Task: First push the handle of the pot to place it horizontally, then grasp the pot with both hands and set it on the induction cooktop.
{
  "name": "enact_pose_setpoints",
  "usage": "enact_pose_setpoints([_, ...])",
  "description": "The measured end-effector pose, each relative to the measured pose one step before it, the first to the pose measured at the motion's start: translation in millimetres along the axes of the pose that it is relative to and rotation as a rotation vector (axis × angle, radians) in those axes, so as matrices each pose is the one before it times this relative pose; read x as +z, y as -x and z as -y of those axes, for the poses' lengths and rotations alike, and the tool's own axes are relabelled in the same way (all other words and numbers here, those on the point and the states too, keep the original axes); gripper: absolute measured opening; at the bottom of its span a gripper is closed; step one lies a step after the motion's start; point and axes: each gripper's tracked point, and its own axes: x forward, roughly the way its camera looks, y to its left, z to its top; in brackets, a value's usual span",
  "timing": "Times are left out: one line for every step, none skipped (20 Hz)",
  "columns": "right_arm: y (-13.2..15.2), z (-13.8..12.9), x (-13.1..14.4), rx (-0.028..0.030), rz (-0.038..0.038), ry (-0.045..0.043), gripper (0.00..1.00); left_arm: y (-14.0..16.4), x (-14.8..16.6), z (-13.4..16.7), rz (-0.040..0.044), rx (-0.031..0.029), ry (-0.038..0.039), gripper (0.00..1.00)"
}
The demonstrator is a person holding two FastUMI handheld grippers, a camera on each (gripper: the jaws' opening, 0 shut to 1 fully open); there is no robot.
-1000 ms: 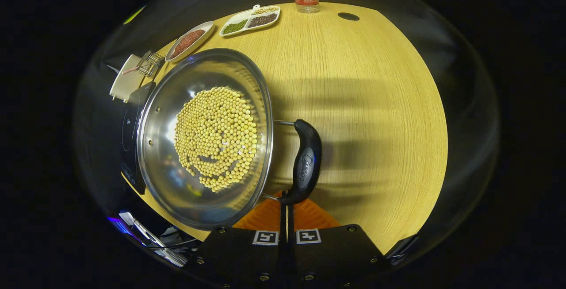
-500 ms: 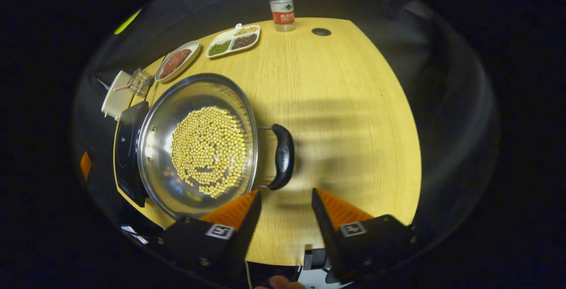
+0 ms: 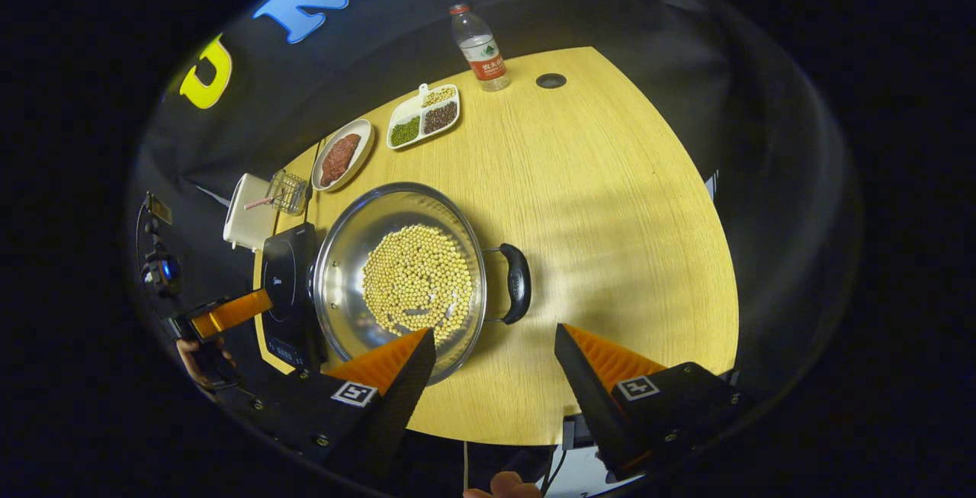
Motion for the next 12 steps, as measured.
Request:
enact_pose_setpoints([-2.04,1.21,2.90,0.00192,-0.01231,0.01064,0.98,-5.97,1.61,-1.90,-0.02431,0.00513,0.00589,0.99])
enact_pose_setpoints([-4.57,2.35,1.74,-0.00462,-0.00966,0.01167,0.98,-6.93,1.22,-3.48,-0.02448,0.00266,0.00079,0.98])
enact_pose_setpoints([-3.34,3.21,2.61,-0.00820,-0.00952,0.01766,0.98,-6.55,0.36,-0.43,-0.03504,-0.00758,0.00385,0.98])
enact_pose_setpoints([-3.96,2.42,3.00,-0.00719,-0.01149,0.01373,0.98,-6.97,-2.03,-0.49,-0.03851,-0.00508,0.01116,0.98])
enact_pose_setpoints([-1.65,2.07,3.50,-0.00284,-0.00895,0.00864,0.98,-7.42,1.24,-3.34,-0.02583,0.00311,0.00784,0.96])
enact_pose_setpoints([-4.75,0.29,2.08,-0.00070,-0.00899,0.00425,0.98,-7.49,1.33,-7.52,-0.02218,0.01814,0.00428,0.96])
enact_pose_setpoints([-3.33,1.12,1.64,0.00081,-0.01057,0.00240,0.98,-6.67,2.71,-5.83,-0.01258,0.01440,-0.00770,0.96])
enact_pose_setpoints([-2.41,0.86,1.36,0.00018,-0.00938,0.00108,0.98,-5.28,-0.30,-3.62,-0.01477,0.01388,-0.00363,0.98])
enact_pose_setpoints([-3.41,1.03,-0.23,-0.00160,-0.01124,-0.00039,0.98,-5.24,-0.45,-2.72,-0.01918,0.00713,-0.00086,0.98])
enact_pose_setpoints([-3.98,0.02,0.16,0.00053,-0.00617,-0.00077,0.98,-5.43,-1.08,-0.34,-0.01836,0.00174,0.00135,0.96])
enact_pose_setpoints([-0.34,0.85,1.00,-0.00016,-0.00584,-0.00147,0.98,-5.63,-2.20,-0.16,-0.02159,-0.00531,0.00214,0.98])
enact_pose_setpoints([-2.24,0.22,1.91,-0.00158,-0.00136,-0.00287,0.98,-5.01,-1.13,0.13,-0.01490,-0.00110,-0.00384,0.96])
